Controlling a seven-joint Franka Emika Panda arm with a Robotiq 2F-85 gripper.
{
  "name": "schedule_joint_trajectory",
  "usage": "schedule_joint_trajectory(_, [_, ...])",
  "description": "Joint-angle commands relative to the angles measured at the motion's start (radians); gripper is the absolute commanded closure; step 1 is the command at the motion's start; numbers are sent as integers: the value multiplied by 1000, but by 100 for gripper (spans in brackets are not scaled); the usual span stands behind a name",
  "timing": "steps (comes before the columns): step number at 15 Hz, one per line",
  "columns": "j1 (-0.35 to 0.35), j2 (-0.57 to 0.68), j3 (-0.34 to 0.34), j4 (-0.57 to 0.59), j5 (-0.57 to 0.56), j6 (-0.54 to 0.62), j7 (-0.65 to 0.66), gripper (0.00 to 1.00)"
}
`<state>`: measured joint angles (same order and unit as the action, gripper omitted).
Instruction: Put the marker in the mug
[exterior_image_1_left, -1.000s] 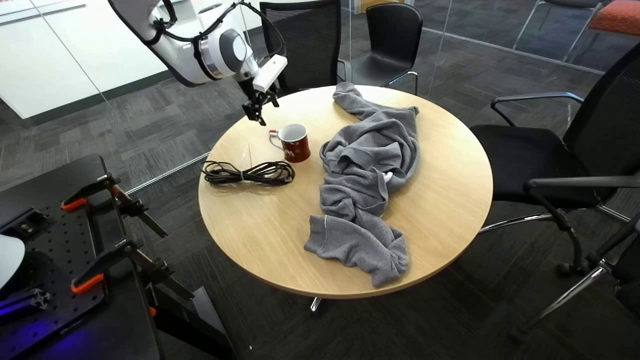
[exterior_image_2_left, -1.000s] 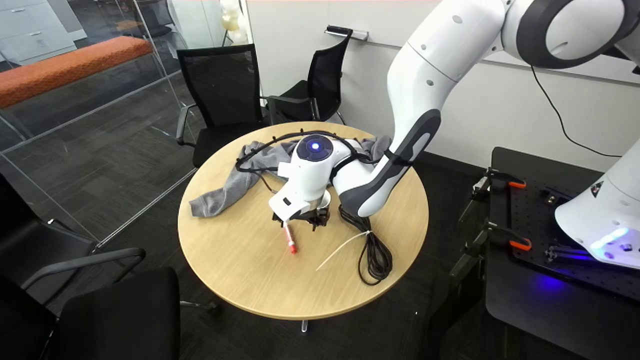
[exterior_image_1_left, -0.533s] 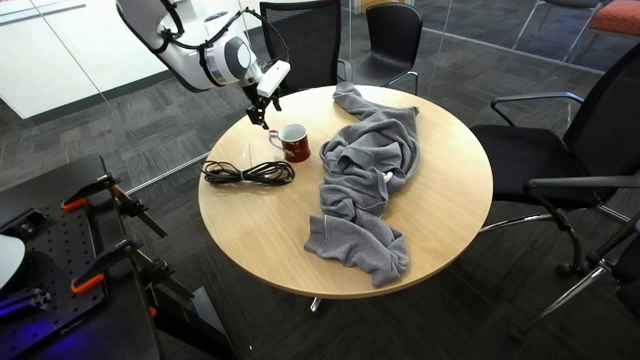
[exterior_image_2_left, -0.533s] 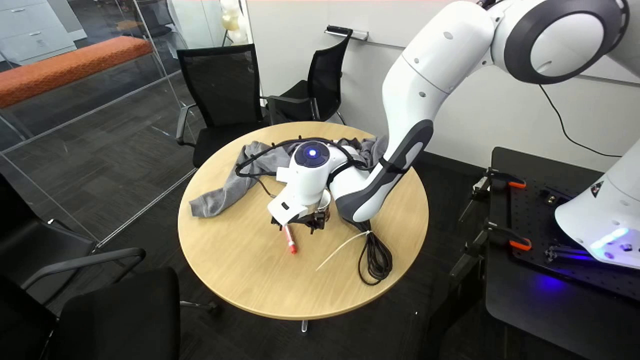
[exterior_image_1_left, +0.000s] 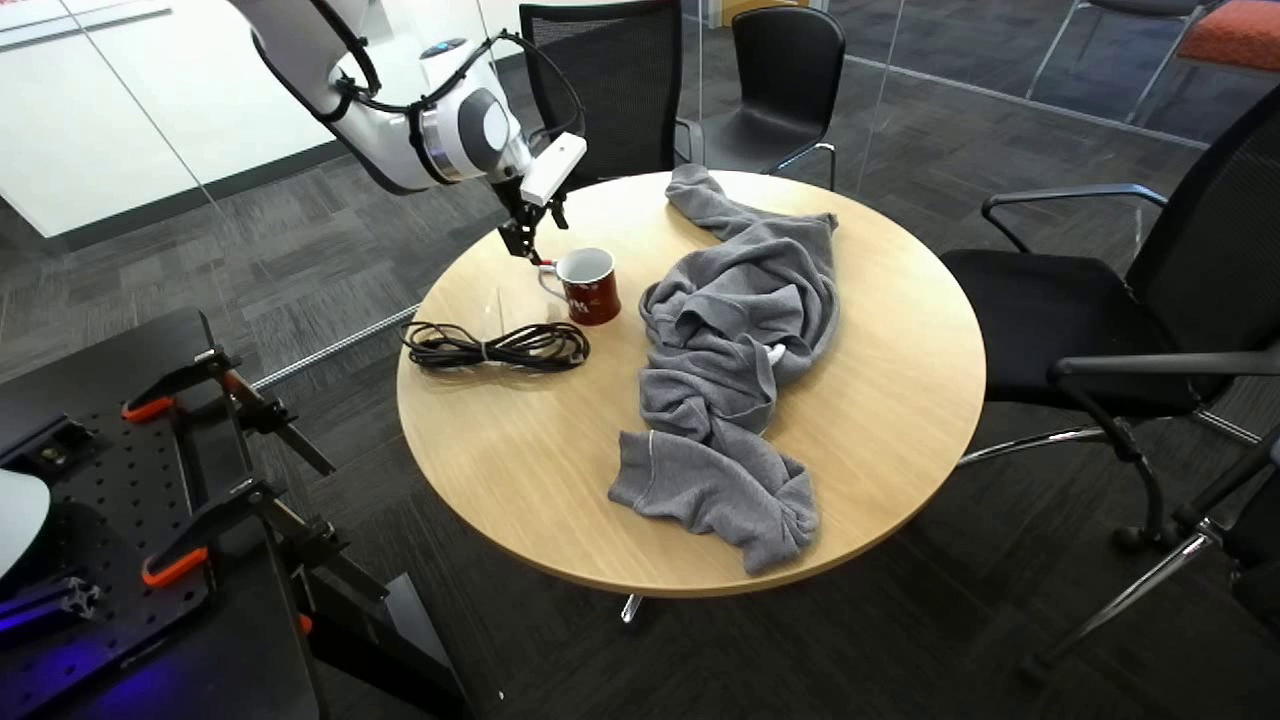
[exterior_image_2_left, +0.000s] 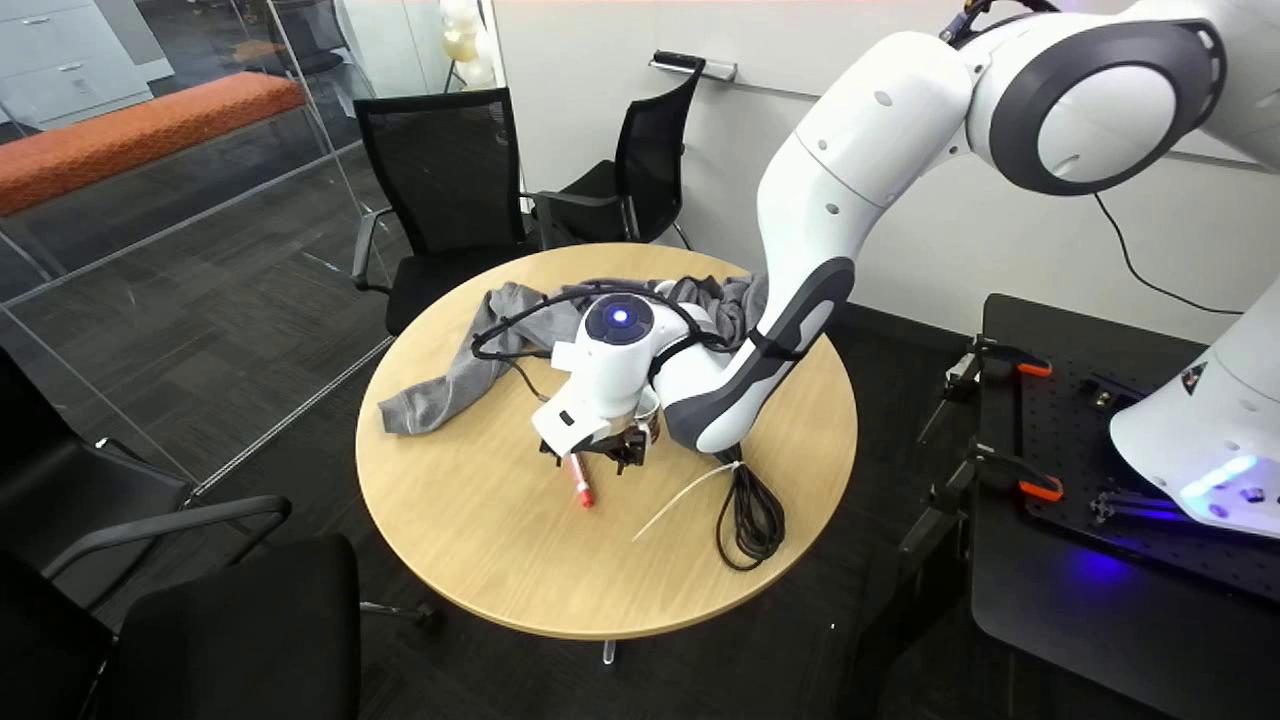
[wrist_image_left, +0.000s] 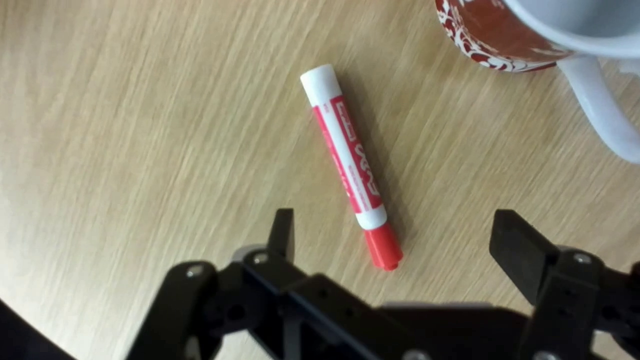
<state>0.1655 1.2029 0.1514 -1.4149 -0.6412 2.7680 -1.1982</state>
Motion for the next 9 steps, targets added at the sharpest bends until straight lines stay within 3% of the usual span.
schedule_joint_trajectory(1, [-3,41,10,59,36,-16,-54,0])
schedule_joint_trajectory(9, [-4,81,18,109,89,-40,-102,0])
